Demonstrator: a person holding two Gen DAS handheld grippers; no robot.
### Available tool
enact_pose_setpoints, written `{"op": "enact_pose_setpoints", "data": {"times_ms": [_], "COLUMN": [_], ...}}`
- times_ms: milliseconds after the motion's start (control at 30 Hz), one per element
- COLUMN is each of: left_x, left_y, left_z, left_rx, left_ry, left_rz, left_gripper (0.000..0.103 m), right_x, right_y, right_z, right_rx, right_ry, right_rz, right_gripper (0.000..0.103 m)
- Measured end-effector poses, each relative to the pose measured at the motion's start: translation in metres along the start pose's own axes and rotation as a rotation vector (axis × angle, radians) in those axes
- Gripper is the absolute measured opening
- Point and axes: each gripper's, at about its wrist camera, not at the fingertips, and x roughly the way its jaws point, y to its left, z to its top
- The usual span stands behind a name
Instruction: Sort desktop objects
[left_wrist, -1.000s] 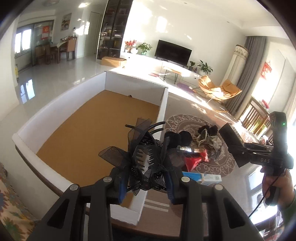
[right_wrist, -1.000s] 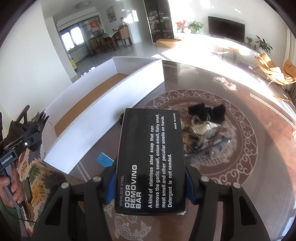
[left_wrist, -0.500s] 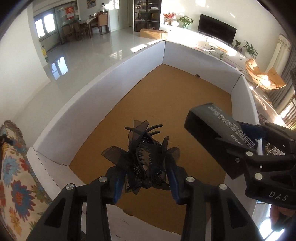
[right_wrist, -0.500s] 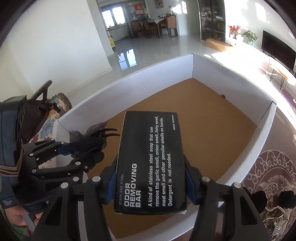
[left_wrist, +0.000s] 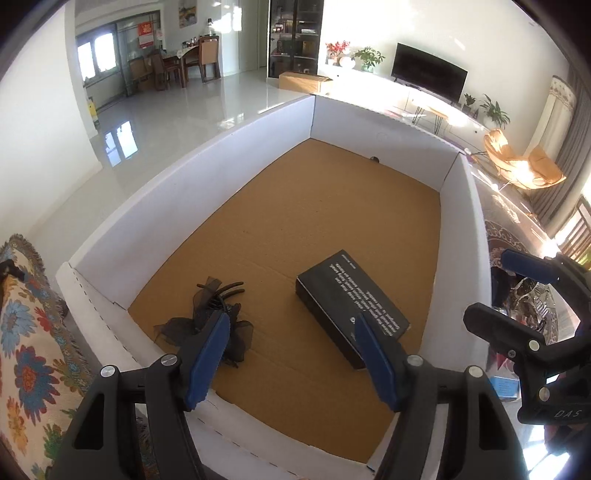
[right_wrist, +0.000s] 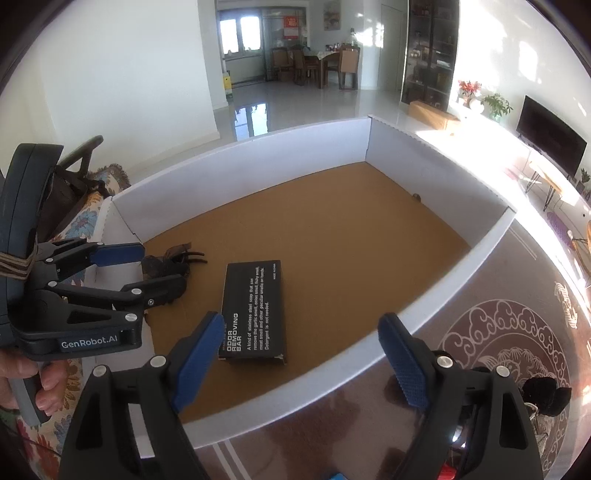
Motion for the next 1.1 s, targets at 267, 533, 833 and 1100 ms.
{"op": "enact_pose_setpoints", "data": {"times_ms": [267, 533, 833, 1100], "left_x": [-0.078, -0.036, -0.004, 0.009], "left_y": [-0.095, -0.175, -0.202, -0.194], "left_z": [-0.070, -0.157, -0.187, -0.174], "left_rx": [0.171, 0.342, 0.427, 0.389], "left_ry": [-0.070, 0.067, 0.069, 0.047], "left_rz": [-0.297, -0.316, -0.213, -0.195], "left_gripper": [0.088, 0.088, 0.090, 0.103], "right_x": [-0.098, -0.125, -0.128, -0.110], "right_y": [-0.059, -0.106, -0.123, -0.124], "right_z": [-0.105, -0.248, -0.284, -0.281], "right_rx": [0.163, 0.296, 0.391, 0.404], "right_ry": [-0.117, 0.033, 0.050, 0.075], "right_rz": [-0.185, -0.410, -0.420, -0.428], "right_gripper": [0.099, 0.099, 0.099, 0.099]}}
